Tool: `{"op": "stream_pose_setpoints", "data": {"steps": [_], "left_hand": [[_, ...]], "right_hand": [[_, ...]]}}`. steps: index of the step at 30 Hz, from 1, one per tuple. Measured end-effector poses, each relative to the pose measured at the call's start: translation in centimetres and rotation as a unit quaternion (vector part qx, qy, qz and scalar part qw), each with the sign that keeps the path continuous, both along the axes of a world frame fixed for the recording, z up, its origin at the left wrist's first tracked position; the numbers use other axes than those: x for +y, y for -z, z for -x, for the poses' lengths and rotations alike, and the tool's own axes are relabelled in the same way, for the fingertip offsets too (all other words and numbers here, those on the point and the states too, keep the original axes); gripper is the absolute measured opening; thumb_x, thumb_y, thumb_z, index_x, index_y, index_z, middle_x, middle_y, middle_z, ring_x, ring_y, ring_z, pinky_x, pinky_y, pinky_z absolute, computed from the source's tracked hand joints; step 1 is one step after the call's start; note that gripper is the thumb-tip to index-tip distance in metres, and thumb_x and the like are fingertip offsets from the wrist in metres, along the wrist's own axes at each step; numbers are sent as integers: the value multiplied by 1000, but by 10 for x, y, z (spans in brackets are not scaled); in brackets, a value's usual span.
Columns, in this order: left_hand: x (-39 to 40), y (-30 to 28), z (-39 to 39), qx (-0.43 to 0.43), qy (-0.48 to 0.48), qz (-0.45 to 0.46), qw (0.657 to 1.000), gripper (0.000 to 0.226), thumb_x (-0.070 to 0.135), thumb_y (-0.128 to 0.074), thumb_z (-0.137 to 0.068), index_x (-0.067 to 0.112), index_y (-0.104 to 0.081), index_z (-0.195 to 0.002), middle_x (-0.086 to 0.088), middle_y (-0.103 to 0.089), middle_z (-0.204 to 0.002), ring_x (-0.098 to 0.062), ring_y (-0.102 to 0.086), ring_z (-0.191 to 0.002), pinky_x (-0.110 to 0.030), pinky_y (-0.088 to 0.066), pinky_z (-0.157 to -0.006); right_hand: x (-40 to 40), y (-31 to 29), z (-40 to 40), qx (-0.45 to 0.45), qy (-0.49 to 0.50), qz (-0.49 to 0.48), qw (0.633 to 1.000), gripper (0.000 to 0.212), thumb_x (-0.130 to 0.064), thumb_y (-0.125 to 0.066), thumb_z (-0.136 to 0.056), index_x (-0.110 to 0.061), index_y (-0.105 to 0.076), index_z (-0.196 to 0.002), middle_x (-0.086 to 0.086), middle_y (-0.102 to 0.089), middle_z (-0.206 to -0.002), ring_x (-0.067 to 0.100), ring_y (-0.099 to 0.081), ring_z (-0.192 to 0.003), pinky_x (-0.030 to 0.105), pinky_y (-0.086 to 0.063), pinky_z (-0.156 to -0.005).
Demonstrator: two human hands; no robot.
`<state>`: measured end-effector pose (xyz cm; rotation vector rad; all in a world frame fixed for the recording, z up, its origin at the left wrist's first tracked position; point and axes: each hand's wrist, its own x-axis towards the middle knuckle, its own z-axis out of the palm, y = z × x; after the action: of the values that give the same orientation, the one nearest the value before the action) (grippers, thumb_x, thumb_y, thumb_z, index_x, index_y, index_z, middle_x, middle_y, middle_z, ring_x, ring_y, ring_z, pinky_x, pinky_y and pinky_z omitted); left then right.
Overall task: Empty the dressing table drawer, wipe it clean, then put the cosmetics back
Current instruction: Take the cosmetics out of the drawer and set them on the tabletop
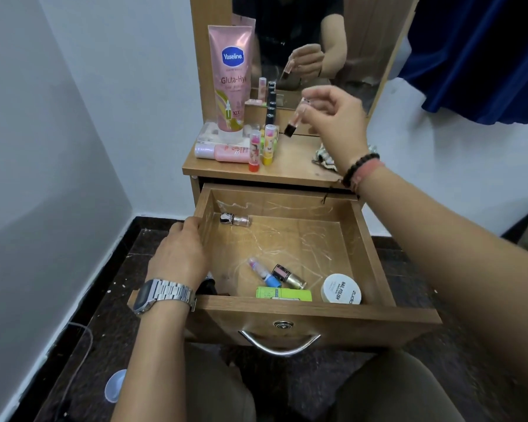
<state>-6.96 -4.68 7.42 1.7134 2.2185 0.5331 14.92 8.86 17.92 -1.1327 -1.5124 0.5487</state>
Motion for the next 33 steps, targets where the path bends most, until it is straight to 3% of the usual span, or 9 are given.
{"op": "stream_pose_setpoints", "data": {"steps": [4, 9, 15, 22, 26, 28, 31, 33], "left_hand": [[1, 2, 1, 4, 0, -5, 1000, 52, 9, -41, -91, 25, -37, -140, -5, -46, -132, -30, -52, -113, -41, -42, -77], [1, 0, 1, -4, -9, -6, 1000, 50, 11, -39, -93, 25, -36, -141, -4, -44, -134, -29, -51, -114, -42, -42, -81], [-1, -3, 0, -18, -15, -3, 1000, 52, 10, -40, -92, 27, -35, -141, -2, -42, -136, -29, -52, -114, -41, -41, -79], [1, -3, 1, -25, -13, 4, 1000, 53, 10, -41, -91, 27, -35, -141, -3, -43, -136, -30, -52, -115, -44, -43, -84], [0, -4, 1, -23, -15, 9, 1000, 52, 12, -43, -92, 27, -36, -141, -3, -44, -135, -31, -51, -115, -45, -43, -85], [0, -3, 1, -21, -11, 10, 1000, 52, 13, -43, -91, 27, -36, -141, -4, -44, -135, -31, -51, -115, -45, -43, -86], [1, -2, 2, -19, -10, 10, 1000, 52, 13, -42, -91, 26, -36, -141, -4, -44, -136, -31, -52, -114, -44, -44, -85], [1, -2, 2, -19, -9, 9, 1000, 53, 13, -43, -91, 26, -36, -141, -5, -44, -135, -32, -52, -114, -44, -44, -85]], "right_hand": [[53, -4, -2, -67, 63, 16, 996, 16, -19, -72, -79, -23, -63, -91, 2, -73, -87, 14, -70, -84, 34, -58, -81], [91, 2, 8, -184, 96, 17, 978, 15, -14, -72, -80, -17, -69, -94, 0, -69, -84, 9, -63, -80, 20, -50, -82], [111, 19, 17, -253, 108, 46, 960, 13, -11, -68, -83, -18, -70, -94, -4, -67, -87, 9, -63, -86, 23, -52, -86], [113, 28, 13, -240, 95, 34, 966, 23, -3, -69, -80, -20, -70, -94, 0, -71, -98, 12, -66, -93, 26, -54, -88], [95, 15, 10, -187, 114, -8, 976, 27, -1, -62, -82, -16, -70, -103, -5, -69, -103, 4, -62, -93, 4, -43, -79], [80, 9, 11, -151, 118, -48, 980, 29, 1, -55, -82, -15, -70, -101, -6, -69, -101, 0, -59, -85, 0, -40, -73], [48, 3, 16, -97, 109, -139, 979, 29, 2, -50, -80, -12, -67, -99, -5, -69, -99, -3, -57, -81, 5, -43, -75], [20, 1, 23, -122, 100, -243, 957, 27, 2, -50, -82, -10, -65, -99, -3, -66, -98, 4, -56, -85, 15, -45, -77]]}}
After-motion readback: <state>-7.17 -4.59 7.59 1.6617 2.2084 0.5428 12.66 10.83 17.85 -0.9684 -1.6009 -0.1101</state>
